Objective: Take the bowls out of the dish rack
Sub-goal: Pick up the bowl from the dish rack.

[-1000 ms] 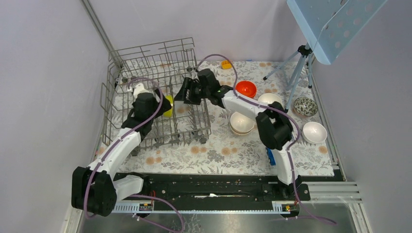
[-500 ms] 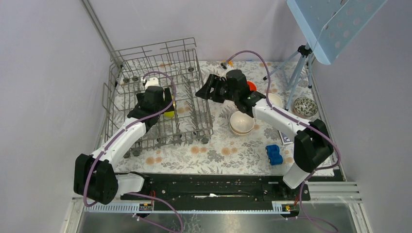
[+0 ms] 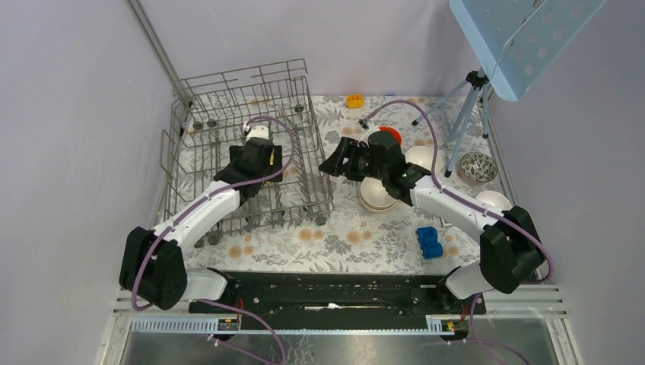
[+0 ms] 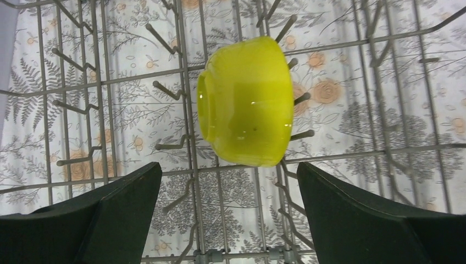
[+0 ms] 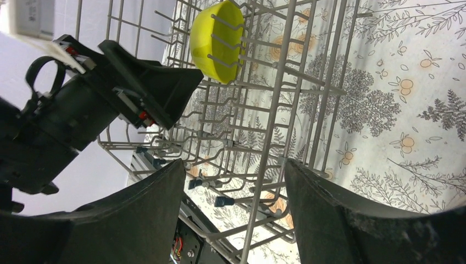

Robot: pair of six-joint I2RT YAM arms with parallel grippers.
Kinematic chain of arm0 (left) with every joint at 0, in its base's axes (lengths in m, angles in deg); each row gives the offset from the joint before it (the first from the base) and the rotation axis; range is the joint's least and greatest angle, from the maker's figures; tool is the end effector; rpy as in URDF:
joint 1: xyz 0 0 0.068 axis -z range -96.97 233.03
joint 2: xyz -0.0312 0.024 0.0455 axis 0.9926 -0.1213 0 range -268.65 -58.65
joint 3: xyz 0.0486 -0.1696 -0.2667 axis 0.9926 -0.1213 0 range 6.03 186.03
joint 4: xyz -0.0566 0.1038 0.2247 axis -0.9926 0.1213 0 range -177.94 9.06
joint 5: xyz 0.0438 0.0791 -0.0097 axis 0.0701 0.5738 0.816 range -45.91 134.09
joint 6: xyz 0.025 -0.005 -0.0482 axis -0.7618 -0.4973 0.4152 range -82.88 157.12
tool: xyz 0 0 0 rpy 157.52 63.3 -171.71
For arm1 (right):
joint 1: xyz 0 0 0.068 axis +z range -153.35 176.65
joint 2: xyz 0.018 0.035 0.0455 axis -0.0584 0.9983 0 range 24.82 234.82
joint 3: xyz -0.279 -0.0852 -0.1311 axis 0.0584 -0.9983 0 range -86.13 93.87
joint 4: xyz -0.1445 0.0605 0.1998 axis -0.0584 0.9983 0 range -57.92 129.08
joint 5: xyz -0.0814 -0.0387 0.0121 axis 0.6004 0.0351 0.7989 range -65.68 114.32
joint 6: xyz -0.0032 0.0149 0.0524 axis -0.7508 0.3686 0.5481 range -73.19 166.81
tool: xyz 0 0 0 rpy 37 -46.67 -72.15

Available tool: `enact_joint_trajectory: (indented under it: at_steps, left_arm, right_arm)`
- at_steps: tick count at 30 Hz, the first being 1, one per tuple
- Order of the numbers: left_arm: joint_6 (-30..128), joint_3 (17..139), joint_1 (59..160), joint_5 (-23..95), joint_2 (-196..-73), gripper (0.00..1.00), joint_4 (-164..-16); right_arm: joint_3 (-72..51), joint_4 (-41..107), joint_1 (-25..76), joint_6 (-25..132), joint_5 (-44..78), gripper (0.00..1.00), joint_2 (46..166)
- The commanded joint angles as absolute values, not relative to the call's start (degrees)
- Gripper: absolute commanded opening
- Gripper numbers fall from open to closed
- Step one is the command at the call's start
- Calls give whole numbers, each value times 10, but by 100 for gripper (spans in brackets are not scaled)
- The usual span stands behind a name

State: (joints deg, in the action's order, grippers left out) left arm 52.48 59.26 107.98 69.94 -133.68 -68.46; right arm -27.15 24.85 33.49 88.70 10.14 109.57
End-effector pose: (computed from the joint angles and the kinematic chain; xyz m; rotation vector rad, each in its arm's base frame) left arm 0.2443 -0.0961 0.3124 -0.0439 2.2091 0.1307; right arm 0.2625 0.2079 0.3408 -0.0928 2.0590 1.1338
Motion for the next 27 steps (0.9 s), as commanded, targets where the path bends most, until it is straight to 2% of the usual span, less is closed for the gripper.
enact_joint_trajectory:
  at_steps: [1,19,27]
  left_arm:
    - [505,621,1079,733,-1358,98,-684]
    - [500,633,1078,718,-1420,99,-714]
    - [503,632,1078,712,-1436,95,-740]
  right_arm:
    - [-285,213,337,885,101,74,1063]
    - [-313,197,338,887,91,75,1059]
    - [-319,192,338,888,88,74,1054]
